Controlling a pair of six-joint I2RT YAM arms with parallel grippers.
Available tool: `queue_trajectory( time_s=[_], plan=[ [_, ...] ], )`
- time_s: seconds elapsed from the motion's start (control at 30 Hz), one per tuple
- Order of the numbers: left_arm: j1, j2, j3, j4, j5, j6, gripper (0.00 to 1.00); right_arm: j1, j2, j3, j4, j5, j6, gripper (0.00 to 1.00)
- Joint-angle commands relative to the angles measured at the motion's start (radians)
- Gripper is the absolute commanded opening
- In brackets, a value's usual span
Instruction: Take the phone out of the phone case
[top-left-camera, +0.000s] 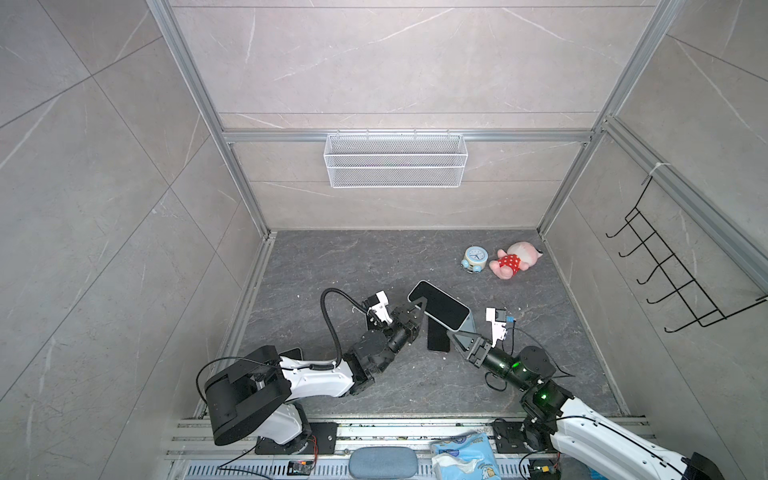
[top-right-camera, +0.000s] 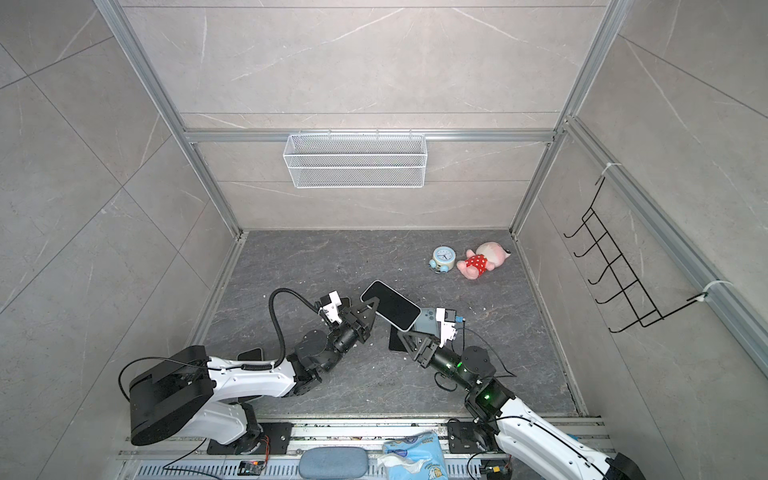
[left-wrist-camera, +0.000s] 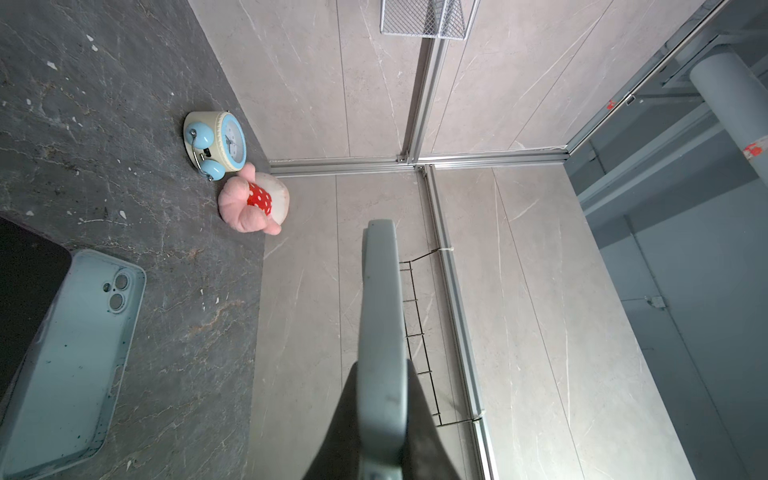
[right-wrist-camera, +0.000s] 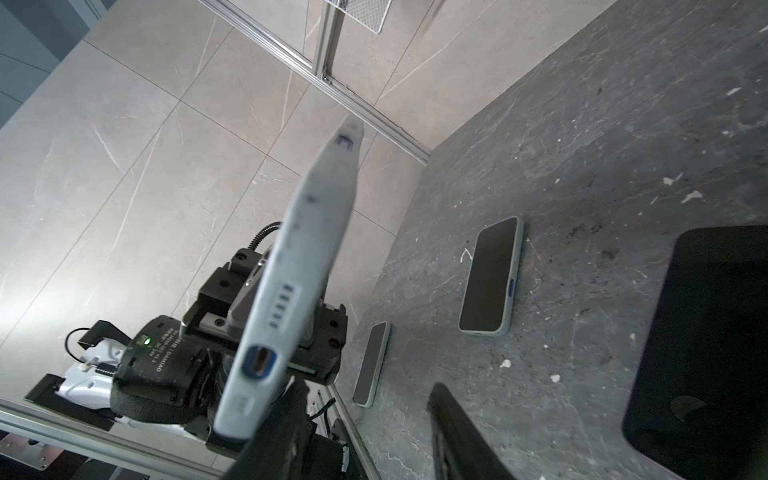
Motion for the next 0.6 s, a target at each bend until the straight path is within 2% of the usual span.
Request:
queue_trajectory(
  time_s=[0.0,0.17,0.37,0.57],
  plan=[
    [-0.009,-0.033,-0.015,0.092,-0.019,0.042,0.00,-0.007,-0.019,0.047,0.103,-0.027,0.037,0.52],
    [-0.004,-0.040,-0.035,0.116,-0.040,0.047,0.00,-0.006,-0.079,0.012,0.096,-0.057,0.052,0.62],
    [-0.004,-0.038,-0.041,0.116,-0.048,0.047,0.00,-0.006,-0.217,-0.008,0.002,-0.044,0.054,0.63],
    [-0.004,-0.016,-0.023,0.120,-0.041,0.038,0.00,-0.007,-0.248,0.001,-0.033,-0.056,0.055,0.60]
  ],
)
